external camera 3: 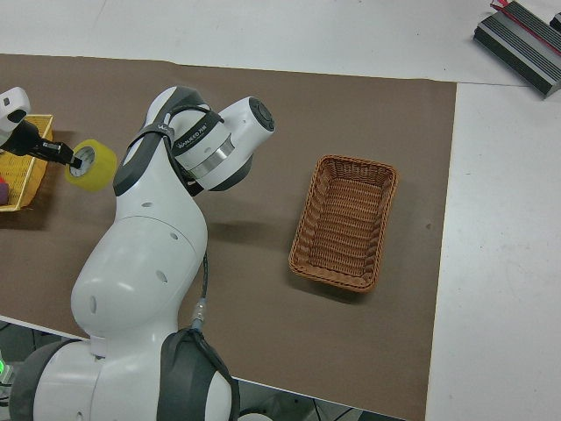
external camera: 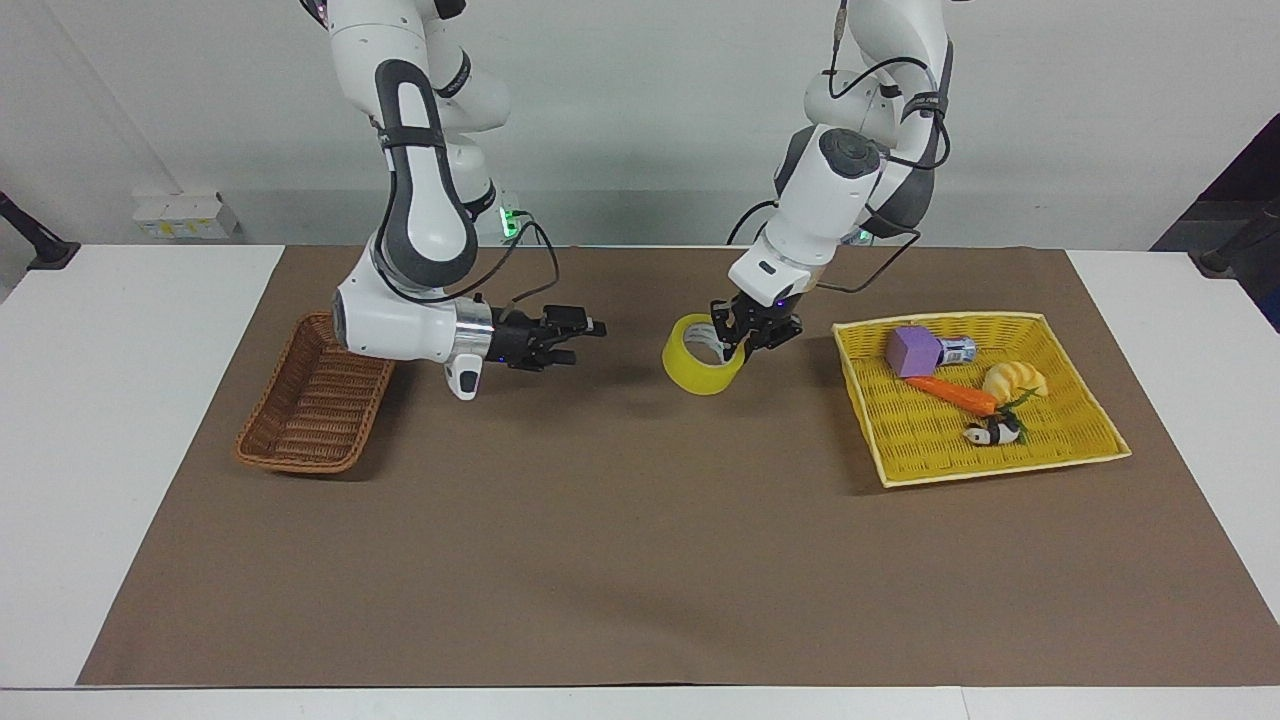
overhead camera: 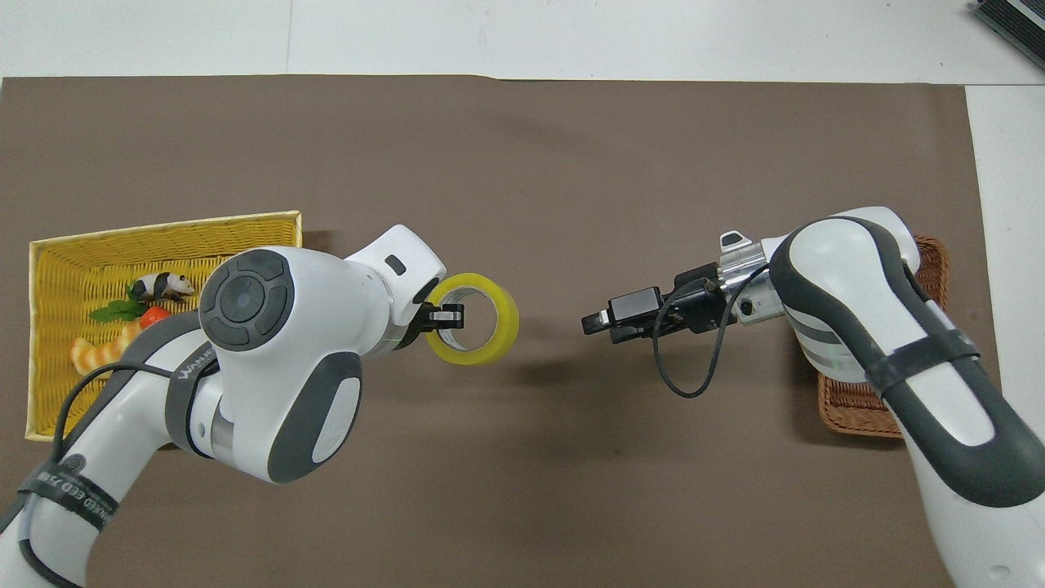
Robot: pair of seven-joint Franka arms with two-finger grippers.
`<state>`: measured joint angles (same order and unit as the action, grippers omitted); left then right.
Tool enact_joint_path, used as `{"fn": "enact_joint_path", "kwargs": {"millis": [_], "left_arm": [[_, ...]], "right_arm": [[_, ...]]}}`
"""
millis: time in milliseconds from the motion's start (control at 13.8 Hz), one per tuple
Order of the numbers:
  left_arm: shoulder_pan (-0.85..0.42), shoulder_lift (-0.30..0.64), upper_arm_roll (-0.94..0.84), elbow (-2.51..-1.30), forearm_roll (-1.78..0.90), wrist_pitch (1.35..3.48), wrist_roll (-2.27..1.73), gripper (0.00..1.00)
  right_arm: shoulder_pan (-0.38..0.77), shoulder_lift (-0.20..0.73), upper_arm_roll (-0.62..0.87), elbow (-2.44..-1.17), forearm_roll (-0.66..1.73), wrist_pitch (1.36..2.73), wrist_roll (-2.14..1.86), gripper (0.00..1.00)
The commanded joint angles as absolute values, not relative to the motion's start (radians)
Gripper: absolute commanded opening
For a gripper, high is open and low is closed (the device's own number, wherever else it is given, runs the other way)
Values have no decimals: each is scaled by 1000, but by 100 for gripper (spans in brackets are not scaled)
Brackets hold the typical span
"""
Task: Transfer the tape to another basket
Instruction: 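Grasp the tape with the right gripper and open the left gripper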
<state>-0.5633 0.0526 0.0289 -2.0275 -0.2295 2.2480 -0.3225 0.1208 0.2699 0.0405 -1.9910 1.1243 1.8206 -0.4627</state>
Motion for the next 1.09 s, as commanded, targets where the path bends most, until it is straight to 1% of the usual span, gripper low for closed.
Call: {"fn": "enact_joint_path", "kwargs": {"millis": [0, 436, 799, 1017], "left_arm": [[-594, 41, 46, -2037, -250, 2269, -333, 0], [-600, 41, 44, -2039, -258, 2266, -341, 0], [-609, 41, 46, -2039, -258, 2266, -354, 0], [-620, 40, 46, -2039, -258, 2266, -357, 0]], "right_arm": [[185, 267, 41, -1994, 1231, 1894, -479, 100], [265, 271, 41, -1985, 1304, 2003, -431, 100], [320, 272, 41, -1980, 1333, 2054, -407, 100], [327, 272, 41, -1983, 1333, 2077, -405, 100]]}}
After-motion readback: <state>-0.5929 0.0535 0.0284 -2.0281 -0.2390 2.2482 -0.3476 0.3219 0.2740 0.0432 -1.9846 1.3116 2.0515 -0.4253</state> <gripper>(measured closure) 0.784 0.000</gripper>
